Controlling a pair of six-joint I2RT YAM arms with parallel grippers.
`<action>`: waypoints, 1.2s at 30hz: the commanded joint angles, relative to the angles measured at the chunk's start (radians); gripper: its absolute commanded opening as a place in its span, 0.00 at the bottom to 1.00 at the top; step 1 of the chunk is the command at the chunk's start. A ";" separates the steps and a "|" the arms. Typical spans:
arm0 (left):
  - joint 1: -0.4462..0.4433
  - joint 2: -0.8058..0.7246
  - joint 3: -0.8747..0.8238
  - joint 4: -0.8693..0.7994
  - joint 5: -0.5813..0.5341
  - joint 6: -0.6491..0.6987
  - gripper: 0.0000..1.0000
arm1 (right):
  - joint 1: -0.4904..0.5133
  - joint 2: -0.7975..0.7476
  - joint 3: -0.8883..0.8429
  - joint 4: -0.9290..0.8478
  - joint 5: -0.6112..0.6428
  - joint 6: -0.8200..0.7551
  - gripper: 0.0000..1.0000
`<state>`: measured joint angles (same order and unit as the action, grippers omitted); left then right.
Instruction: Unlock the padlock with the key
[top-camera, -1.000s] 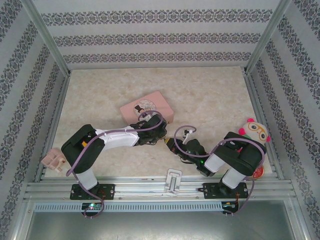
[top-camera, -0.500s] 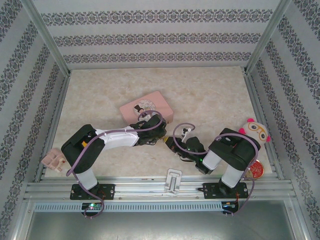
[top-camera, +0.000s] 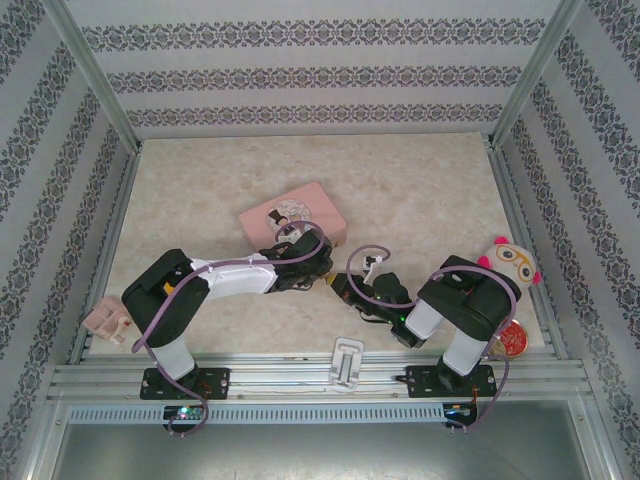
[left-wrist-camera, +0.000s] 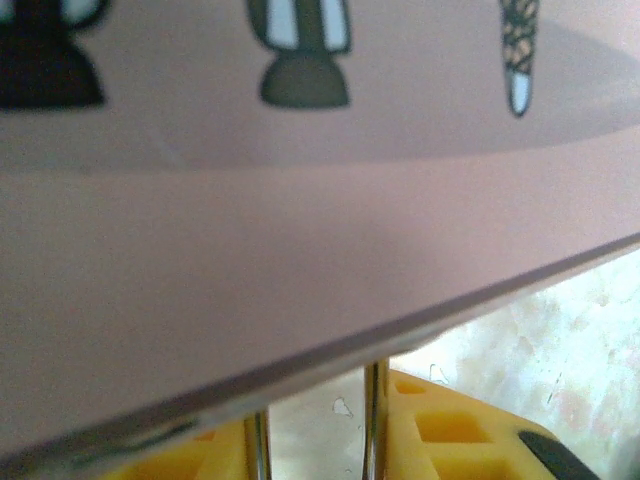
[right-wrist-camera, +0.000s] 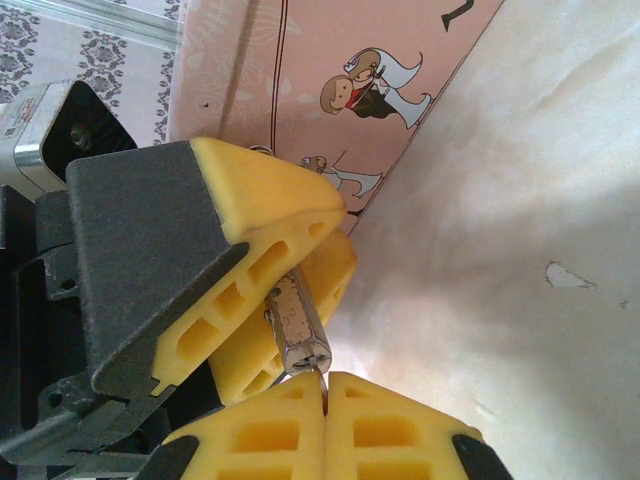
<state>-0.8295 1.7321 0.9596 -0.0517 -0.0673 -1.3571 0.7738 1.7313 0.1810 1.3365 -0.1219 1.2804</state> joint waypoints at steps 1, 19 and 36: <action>-0.013 -0.055 -0.002 0.065 0.024 0.026 0.00 | -0.025 0.011 0.019 0.039 0.020 -0.003 0.00; -0.017 -0.049 0.018 0.059 0.087 0.047 0.00 | -0.068 0.044 0.110 0.030 -0.011 -0.012 0.00; 0.005 -0.070 0.002 0.015 0.002 0.023 0.00 | -0.096 -0.159 -0.007 -0.128 0.010 -0.065 0.36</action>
<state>-0.8169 1.7061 0.9592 -0.0498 -0.0689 -1.3281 0.6930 1.6257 0.2031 1.1954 -0.1768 1.2438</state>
